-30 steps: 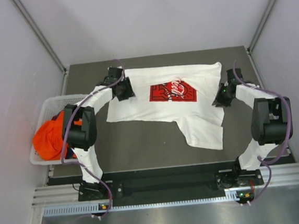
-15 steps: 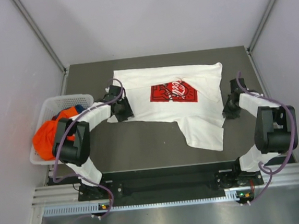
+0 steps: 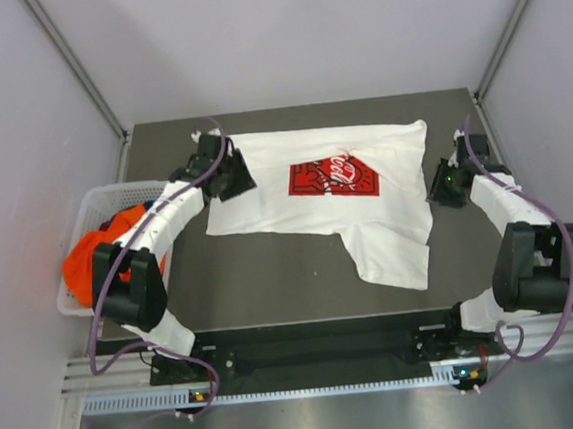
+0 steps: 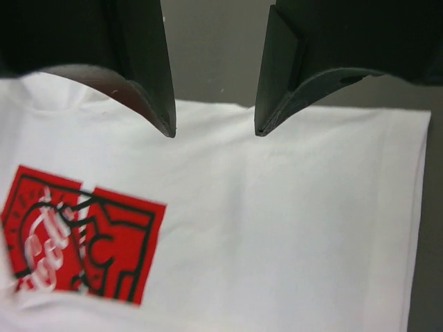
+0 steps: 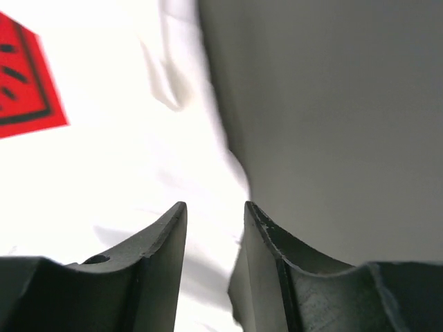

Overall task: Fold and stack the t-shirts
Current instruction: Fold the tshirt

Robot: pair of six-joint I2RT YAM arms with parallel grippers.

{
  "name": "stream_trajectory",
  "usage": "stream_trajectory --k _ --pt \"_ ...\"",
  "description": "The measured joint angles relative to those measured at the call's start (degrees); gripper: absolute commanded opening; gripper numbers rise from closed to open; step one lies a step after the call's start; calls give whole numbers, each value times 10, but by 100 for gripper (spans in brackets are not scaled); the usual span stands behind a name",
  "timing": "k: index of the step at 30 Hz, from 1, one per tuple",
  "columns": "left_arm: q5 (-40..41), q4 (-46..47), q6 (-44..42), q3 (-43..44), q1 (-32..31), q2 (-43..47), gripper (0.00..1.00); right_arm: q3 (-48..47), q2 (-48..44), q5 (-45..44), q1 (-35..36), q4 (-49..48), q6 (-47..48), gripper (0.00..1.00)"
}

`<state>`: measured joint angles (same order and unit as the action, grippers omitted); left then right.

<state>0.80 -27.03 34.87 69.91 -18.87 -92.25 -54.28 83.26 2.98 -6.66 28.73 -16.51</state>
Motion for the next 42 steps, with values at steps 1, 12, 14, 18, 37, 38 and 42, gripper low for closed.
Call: stream_trajectory --k 1,12,14,18,37,38,42 --pt "1 0 -7 30 3 -7 55 -11 8 14 2 -8 6 41" --pt "-67 -2 -42 235 122 -215 54 -117 135 89 17 -44 72 43" --pt "-75 -7 -46 252 134 -243 54 -140 161 99 17 -45 84 43" --pt "-86 -13 -51 264 140 -264 54 -180 204 110 21 -44 109 43" --pt "-101 -2 -65 290 140 -305 52 -474 448 182 48 -56 181 43" --pt "-101 -1 -65 293 140 -311 52 -483 455 182 49 -51 186 43" --pt "-100 0 -65 295 141 -323 52 -507 472 182 56 -43 200 43"
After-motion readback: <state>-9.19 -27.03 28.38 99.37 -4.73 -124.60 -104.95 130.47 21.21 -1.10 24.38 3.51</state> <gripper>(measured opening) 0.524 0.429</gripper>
